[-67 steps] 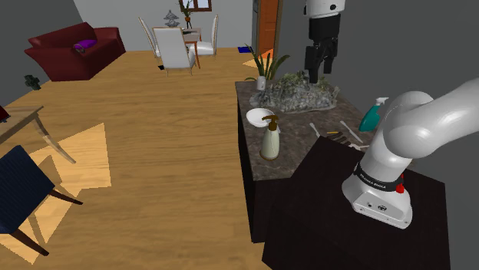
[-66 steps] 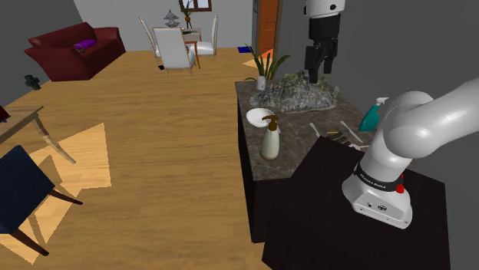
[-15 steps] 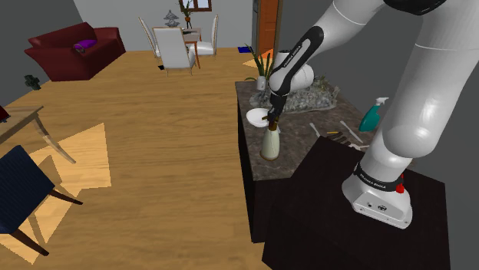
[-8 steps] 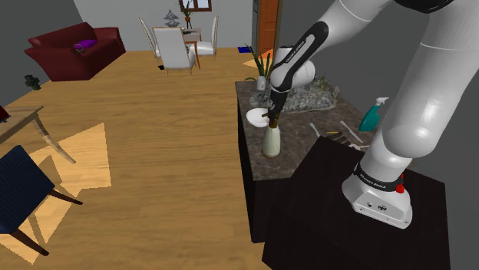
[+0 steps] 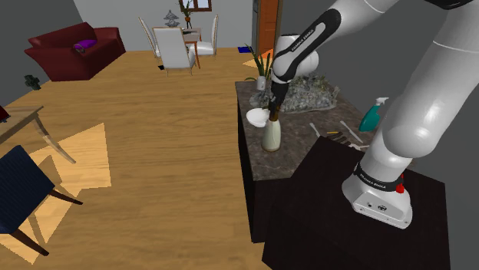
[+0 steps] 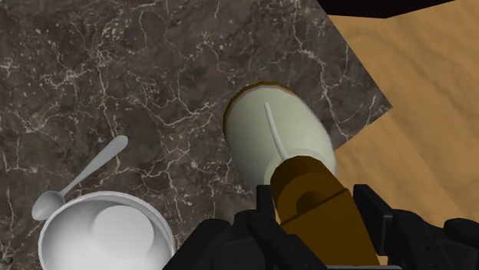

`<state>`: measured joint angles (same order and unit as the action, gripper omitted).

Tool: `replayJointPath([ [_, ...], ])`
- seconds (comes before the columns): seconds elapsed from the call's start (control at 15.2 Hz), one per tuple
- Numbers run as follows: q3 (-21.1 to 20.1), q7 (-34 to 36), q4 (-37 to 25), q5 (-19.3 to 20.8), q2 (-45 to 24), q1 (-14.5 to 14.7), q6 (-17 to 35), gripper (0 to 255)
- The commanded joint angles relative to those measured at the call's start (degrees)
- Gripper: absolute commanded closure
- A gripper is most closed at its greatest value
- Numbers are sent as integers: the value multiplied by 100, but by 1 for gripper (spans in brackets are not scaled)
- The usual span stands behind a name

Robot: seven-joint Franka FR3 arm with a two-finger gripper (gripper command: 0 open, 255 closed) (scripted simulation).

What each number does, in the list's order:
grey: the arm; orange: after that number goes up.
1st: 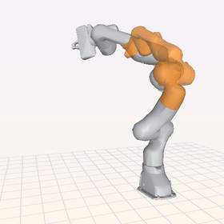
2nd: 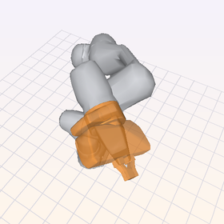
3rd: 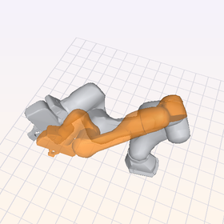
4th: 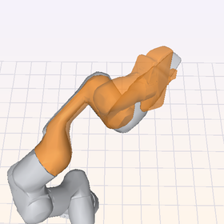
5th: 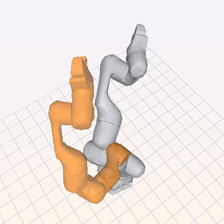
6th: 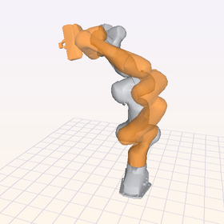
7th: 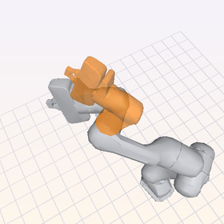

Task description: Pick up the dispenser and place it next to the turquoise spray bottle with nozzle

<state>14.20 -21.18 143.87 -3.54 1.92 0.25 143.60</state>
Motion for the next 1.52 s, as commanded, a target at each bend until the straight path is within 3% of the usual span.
replayJointPath([
  [0.0, 3, 47, -27, 68, 137, -10, -158, 255],
  [1.45, -96, 385, -786, 439, 1245, -74, -1992, 255],
])
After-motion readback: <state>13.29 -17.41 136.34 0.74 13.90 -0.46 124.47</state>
